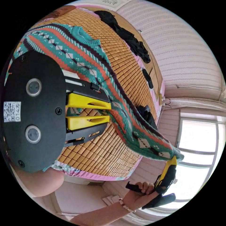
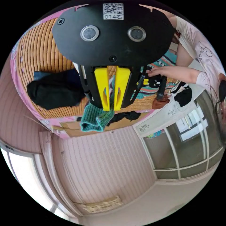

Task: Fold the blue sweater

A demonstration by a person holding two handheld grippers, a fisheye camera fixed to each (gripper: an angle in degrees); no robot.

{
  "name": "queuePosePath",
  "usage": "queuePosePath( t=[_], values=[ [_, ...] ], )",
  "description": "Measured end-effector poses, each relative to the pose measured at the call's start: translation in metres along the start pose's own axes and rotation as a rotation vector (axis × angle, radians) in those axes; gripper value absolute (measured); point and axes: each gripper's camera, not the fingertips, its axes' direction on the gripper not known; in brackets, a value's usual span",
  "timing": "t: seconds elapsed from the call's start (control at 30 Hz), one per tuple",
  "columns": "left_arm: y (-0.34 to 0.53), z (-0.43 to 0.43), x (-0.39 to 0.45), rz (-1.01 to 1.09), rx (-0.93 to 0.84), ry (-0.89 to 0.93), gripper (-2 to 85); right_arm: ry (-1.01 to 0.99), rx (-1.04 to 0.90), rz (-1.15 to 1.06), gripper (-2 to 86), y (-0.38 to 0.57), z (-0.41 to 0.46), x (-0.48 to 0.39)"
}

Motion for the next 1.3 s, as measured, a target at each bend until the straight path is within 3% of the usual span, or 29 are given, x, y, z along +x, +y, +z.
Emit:
queuePosePath(
  t=[0.17,0.23,0.33,0.5,0.6,0.77,0.87,1.03,1.2,1.3],
  values=[
    [0.039,-0.084,-0.066,-0.160,0.116,-0.023,6.8,-0.271,-0.045,-0.303,4.0,-0.045,0.074,-0.155],
    [0.075,-0.128,-0.096,-0.236,0.151,-0.026,6.9,-0.448,-0.200,-0.335,5.8,-0.022,0.137,-0.219],
    [0.166,-0.203,-0.147,-0.358,0.175,0.001,6.5,-0.555,-0.404,-0.304,7.9,0.047,0.208,-0.273],
    [0.303,-0.282,-0.228,-0.527,0.003,-0.114,6.0,-0.348,-0.583,-0.252,8.9,0.143,0.269,-0.301],
    [0.324,-0.290,-0.269,-0.620,-0.045,-0.072,7.5,-0.241,-0.646,-0.231,10.3,0.165,0.295,-0.308],
    [0.296,-0.274,-0.326,-0.746,-0.004,0.051,9.7,-0.100,-0.692,-0.267,11.3,0.174,0.341,-0.330],
    [0.269,-0.239,-0.353,-0.783,-0.094,0.161,9.6,-0.050,-0.702,-0.262,11.4,0.178,0.372,-0.341],
    [0.258,-0.243,-0.366,-0.738,-0.131,0.096,1.8,-0.043,-0.727,-0.251,10.1,0.182,0.427,-0.369],
    [0.250,-0.358,-0.332,-0.616,0.082,-0.006,-0.2,-0.124,-0.678,-0.237,7.8,0.172,0.451,-0.413],
    [0.272,-0.364,-0.323,-0.618,-0.006,-0.077,0.4,-0.135,-0.756,-0.266,7.6,0.195,0.489,-0.438]
  ],
)
